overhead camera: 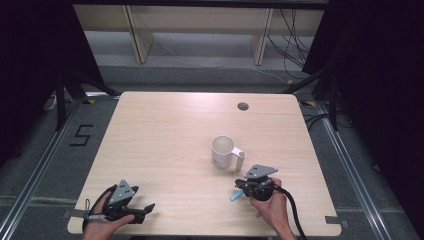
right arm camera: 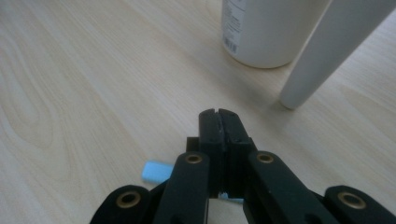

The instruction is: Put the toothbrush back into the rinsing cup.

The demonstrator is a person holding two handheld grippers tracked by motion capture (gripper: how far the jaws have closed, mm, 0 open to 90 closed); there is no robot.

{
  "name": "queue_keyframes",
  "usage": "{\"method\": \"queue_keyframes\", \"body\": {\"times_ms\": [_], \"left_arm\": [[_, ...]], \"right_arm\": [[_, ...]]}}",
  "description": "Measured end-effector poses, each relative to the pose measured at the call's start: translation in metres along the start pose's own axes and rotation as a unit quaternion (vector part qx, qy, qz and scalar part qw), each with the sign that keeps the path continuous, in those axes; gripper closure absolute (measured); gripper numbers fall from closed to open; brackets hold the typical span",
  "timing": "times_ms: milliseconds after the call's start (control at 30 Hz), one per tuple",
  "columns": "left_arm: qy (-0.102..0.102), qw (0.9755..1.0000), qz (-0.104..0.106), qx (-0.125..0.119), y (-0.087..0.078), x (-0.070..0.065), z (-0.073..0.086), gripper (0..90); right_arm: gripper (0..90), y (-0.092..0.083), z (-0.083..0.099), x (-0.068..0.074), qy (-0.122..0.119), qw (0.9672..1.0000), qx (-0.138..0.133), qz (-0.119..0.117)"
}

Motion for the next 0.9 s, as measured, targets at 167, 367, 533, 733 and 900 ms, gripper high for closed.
{"method": "queue_keyframes", "body": {"times_ms": [167, 367, 533, 733, 900], "left_arm": [[0.001, 1.0, -0.003, 0.003, 0.0, 0.001, 0.0, 16.0], [0.002, 1.0, -0.003, 0.003, 0.0, 0.001, 0.0, 16.0], [0.0, 1.0, -0.002, -0.001, -0.001, 0.0, 0.0, 16.0], [0.002, 1.0, -0.001, 0.0, -0.001, 0.001, 0.0, 16.0], [0.002, 1.0, -0.002, 0.0, -0.001, 0.001, 0.0, 16.0]], "right_arm": [[89.4, 0.002, 0.002, 0.007, 0.014, 0.9997, 0.021, -0.006], [89.4, 0.006, 0.005, 0.009, -0.002, 0.9993, 0.032, -0.018], [89.4, 0.008, 0.008, 0.01, -0.018, 0.9987, 0.045, -0.017], [89.8, 0.008, 0.012, 0.008, -0.025, 0.9983, 0.047, -0.022], [89.8, 0.001, 0.016, 0.008, -0.027, 0.9977, 0.058, -0.025]]}}
Point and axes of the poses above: each handheld gripper's, and its own axes: y roughly forward along the jaws, z roughly out of its underside, x roughly to its left, the point moved 2 cm from there along y, roughly forward along the jaws, and after that the axes turned 12 degrees about y, right-handed, at the moved point
